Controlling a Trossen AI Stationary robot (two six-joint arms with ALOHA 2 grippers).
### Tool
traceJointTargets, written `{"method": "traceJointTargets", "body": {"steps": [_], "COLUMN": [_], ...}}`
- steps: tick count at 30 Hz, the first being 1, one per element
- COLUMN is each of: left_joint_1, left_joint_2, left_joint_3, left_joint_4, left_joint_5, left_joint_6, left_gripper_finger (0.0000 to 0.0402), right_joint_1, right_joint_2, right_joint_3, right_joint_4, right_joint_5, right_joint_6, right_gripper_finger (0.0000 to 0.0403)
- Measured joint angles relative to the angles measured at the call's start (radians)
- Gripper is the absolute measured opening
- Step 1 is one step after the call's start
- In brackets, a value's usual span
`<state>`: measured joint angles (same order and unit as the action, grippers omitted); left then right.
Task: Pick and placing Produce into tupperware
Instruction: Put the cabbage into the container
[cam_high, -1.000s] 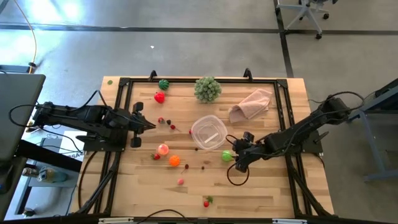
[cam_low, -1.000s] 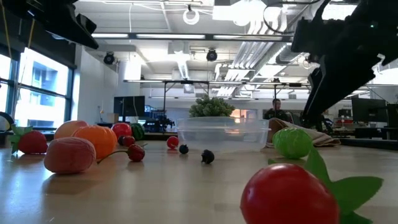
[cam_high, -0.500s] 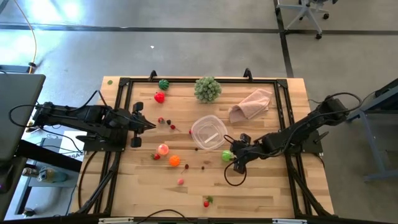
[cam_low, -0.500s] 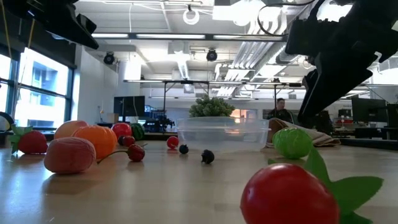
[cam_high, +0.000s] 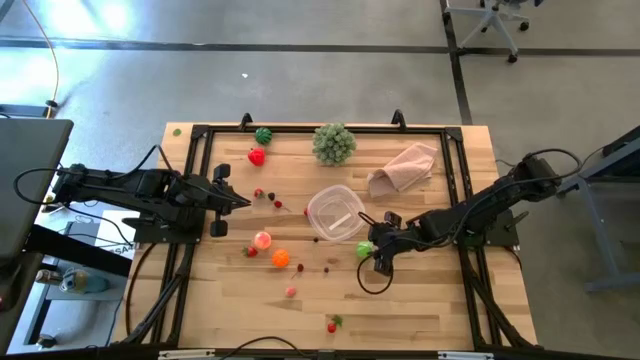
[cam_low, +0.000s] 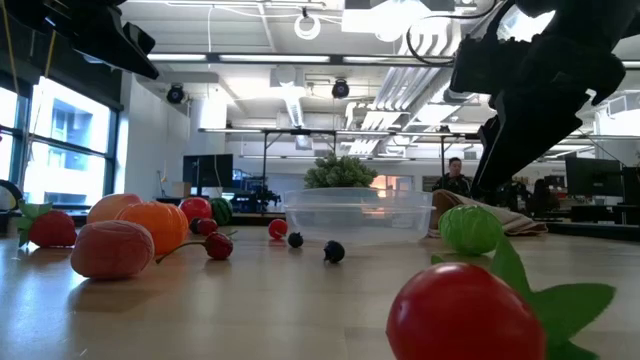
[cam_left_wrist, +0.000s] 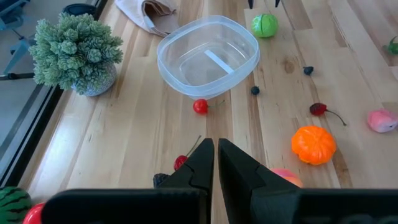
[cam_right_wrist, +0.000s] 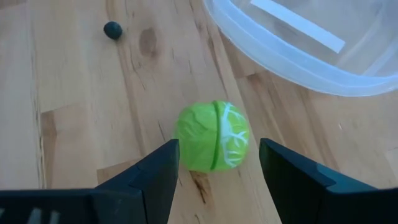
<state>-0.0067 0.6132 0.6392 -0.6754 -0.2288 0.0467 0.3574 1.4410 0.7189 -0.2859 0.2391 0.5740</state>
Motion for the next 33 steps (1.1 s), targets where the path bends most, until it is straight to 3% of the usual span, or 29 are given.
{"method": "traceJointTargets", "body": {"steps": [11,18,33], "left_joint_1": [0.0,0.0,0.0], "left_joint_2": [0.0,0.0,0.0], "left_joint_3": [0.0,0.0,0.0], "left_joint_4": [0.0,0.0,0.0], "left_joint_5": [0.0,0.0,0.0], "left_joint_6": [0.0,0.0,0.0], "left_gripper_finger": [0.0014,0.0014,0.0014], "right_joint_1": [0.019,0.018,0.016], "right_joint_2": [0.0,0.0,0.035], "right_joint_3": [0.0,0.0,0.0], "right_joint_4": [0.007,0.007,0.022], "right_joint_5": [0.017,0.025,0.013], "right_joint_6": [0.005,0.098,0.127], "right_gripper_finger": [0.0215,0.0218,0.0284]}}
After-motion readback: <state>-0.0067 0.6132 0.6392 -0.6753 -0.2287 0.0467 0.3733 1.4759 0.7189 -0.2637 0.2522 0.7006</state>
